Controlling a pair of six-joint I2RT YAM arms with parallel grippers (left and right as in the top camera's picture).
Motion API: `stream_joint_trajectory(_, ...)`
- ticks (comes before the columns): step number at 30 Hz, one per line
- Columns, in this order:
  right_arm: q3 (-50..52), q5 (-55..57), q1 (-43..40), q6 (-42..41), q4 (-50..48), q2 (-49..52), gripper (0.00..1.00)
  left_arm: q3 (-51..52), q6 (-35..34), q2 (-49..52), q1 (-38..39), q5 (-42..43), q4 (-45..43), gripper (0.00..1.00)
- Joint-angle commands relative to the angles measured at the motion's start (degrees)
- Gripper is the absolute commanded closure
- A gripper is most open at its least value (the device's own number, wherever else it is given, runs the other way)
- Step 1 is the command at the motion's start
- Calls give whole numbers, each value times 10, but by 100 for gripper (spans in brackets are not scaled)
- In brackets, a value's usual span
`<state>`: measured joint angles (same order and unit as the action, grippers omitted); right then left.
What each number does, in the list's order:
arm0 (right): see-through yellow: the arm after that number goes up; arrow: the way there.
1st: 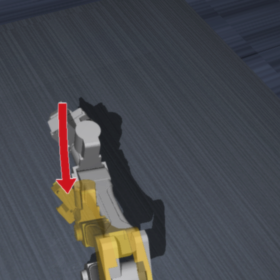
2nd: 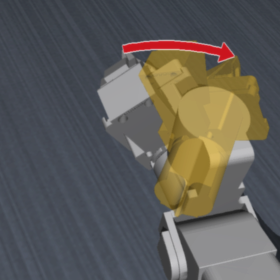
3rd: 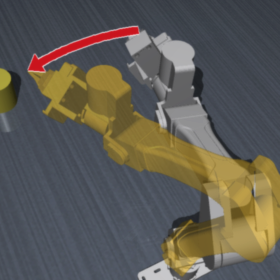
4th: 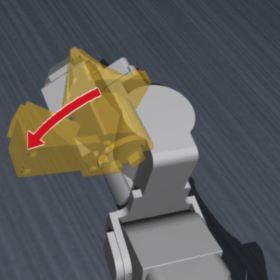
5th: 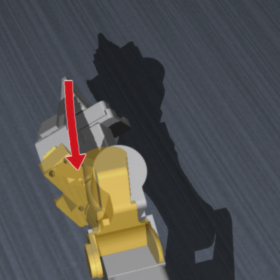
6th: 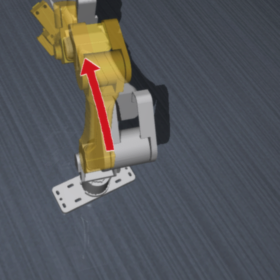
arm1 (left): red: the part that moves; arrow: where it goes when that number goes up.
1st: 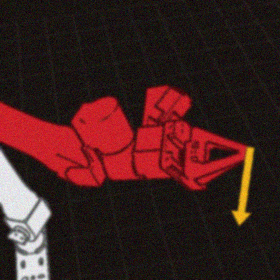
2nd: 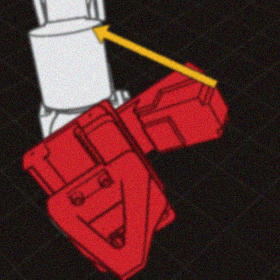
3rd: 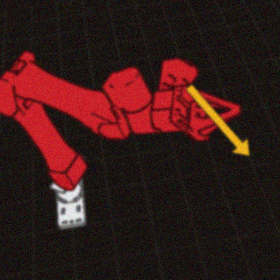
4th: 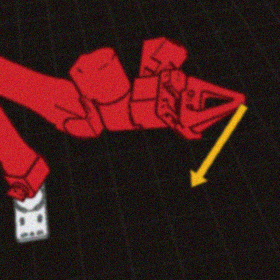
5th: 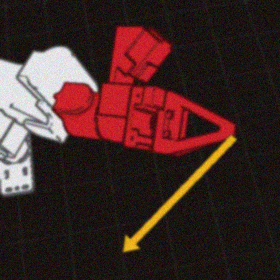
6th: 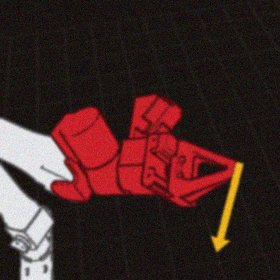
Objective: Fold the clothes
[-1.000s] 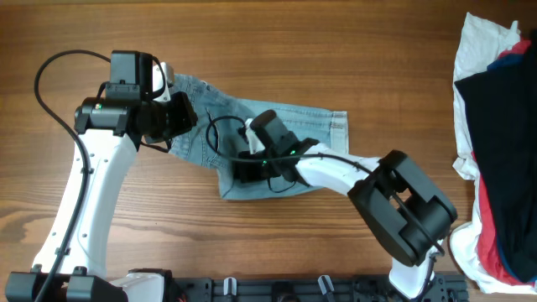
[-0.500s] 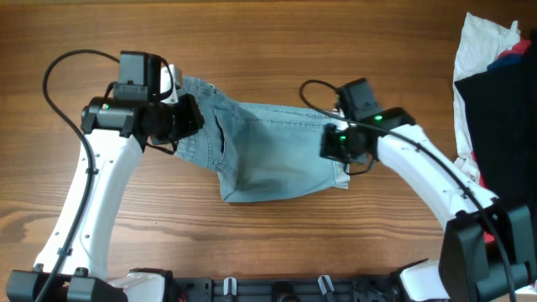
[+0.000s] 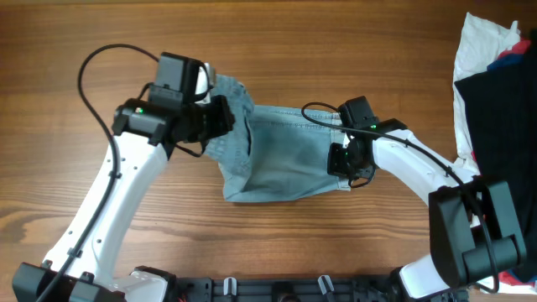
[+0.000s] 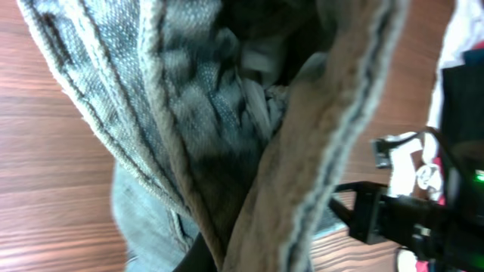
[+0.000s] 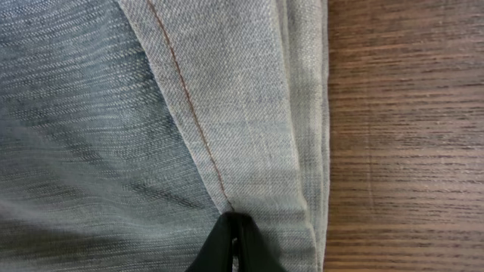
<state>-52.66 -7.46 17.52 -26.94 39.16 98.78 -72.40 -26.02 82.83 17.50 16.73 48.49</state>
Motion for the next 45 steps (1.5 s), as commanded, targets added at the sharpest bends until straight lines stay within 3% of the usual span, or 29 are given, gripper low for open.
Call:
stream_joint_trajectory(1, 32, 10, 4, -3, -26, 79, 96, -15, -66, -2, 51, 23, -26, 96)
stream_joint_trajectory(7, 32, 10, 4, -2, -27, 79, 96, -15, -82, 57, 135, 7, -56, 96)
stream_joint_trajectory(14, 32, -3, 4, -1, -24, 79, 96, -15, -105, 117, 175, 1, -108, 95)
stream_joint_trajectory(18, 32, -3, 4, -1, -24, 79, 96, -15, -117, 132, 184, 2, -119, 79)
stream_joint_trajectory(20, 32, -3, 4, -1, -25, 79, 96, -15, -122, 132, 186, 15, -131, 49)
stream_joint_trajectory(21, 32, -3, 4, -1, -25, 79, 96, -15, -121, 132, 186, 21, -136, 40)
stream_joint_trajectory(23, 32, -3, 4, -1, -25, 79, 96, -15, -117, 130, 179, 19, -136, 37)
stream_joint_trajectory(29, 13, 0, -4, -2, 0, 42, 96, -15, -117, 119, 125, 17, -114, 40)
stream_joint_trajectory(35, -119, 72, -47, 0, 149, -113, 96, -15, -87, 127, 100, -80, -44, 34)
stream_joint_trajectory(40, -147, -92, -38, 106, 172, -180, 95, -7, -88, 133, 100, -104, -25, 36)
stream_joint_trajectory(45, -103, -90, 1, 111, 185, -154, 91, -6, -88, 146, 100, -104, -15, 40)
